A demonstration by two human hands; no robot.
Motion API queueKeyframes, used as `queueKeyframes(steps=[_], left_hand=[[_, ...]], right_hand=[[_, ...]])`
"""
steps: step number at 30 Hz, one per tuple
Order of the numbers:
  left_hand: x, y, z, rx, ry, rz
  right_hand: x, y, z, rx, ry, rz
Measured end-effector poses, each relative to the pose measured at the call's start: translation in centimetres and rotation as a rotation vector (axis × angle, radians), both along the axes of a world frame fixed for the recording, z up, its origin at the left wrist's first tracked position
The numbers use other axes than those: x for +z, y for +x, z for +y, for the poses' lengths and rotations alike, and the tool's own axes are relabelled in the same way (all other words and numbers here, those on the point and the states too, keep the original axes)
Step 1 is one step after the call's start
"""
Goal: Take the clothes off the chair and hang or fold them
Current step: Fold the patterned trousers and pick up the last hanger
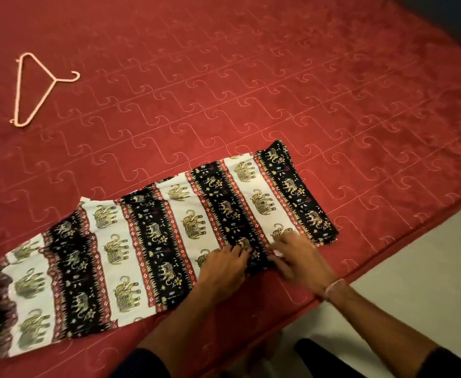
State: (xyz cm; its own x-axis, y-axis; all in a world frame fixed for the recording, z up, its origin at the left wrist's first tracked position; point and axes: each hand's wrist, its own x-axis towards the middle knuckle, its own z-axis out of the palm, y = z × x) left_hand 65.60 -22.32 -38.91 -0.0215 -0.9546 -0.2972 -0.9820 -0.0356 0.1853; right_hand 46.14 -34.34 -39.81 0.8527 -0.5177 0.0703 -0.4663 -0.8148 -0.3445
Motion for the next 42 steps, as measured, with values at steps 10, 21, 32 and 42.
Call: queueKeyframes(steps=[10,21,32,42], left_hand=[[0.6,3.5,7.8,0.065,-0.127,-0.020],[-0.6,6.0,13.4,0.278,-0.118,-0.095],[-0.9,8.8,17.9,0.360,-0.087,-0.208],[-0.9,11.1,21.0,0.180,-0.061,-0.245]], right_hand=[[-1.4,5.3,4.4,0.137,0.066,0.071],[-0.5,7.8,8.6,0.123,-0.097,0.240],[-0.5,12.5,13.9,0.223,-0.079,0.182],[-0.9,15.9,17.4,0.315,-0.066,0.131]])
